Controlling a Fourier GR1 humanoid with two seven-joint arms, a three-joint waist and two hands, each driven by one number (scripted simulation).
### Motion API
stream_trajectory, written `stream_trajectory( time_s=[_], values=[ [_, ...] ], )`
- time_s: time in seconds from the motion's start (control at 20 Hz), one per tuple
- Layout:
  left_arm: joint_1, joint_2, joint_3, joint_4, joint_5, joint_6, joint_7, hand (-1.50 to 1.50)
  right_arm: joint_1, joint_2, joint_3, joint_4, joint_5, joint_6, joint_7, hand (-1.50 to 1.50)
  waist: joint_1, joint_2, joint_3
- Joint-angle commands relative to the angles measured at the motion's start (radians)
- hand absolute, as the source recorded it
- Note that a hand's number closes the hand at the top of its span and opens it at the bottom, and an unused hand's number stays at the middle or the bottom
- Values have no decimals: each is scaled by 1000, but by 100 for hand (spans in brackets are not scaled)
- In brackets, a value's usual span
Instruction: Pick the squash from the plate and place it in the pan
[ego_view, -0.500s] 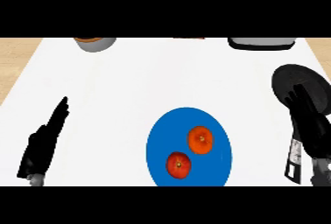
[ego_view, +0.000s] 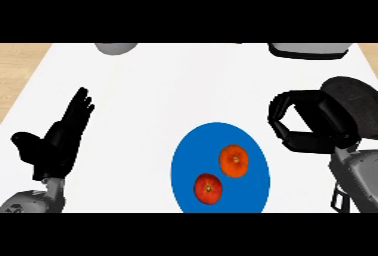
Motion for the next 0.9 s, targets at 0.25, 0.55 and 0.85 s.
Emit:
stream_trajectory(
  time_s=[0.25, 0.55, 0.85],
  values=[
    [-61, -14, 91, 58, 91, -51, 5, 0, -79, -173, -29, 268, 316, 205, -436, -150, -30, 1, 1],
    [-83, -7, 115, 54, 94, -59, 46, 0, -228, -187, 7, 278, 448, 242, -507, -150, -36, -6, 0],
    [-73, -50, 77, 63, 62, -50, 35, 0, -318, -144, 146, 205, 654, 185, -401, -150, -37, -7, -1]
  ],
)
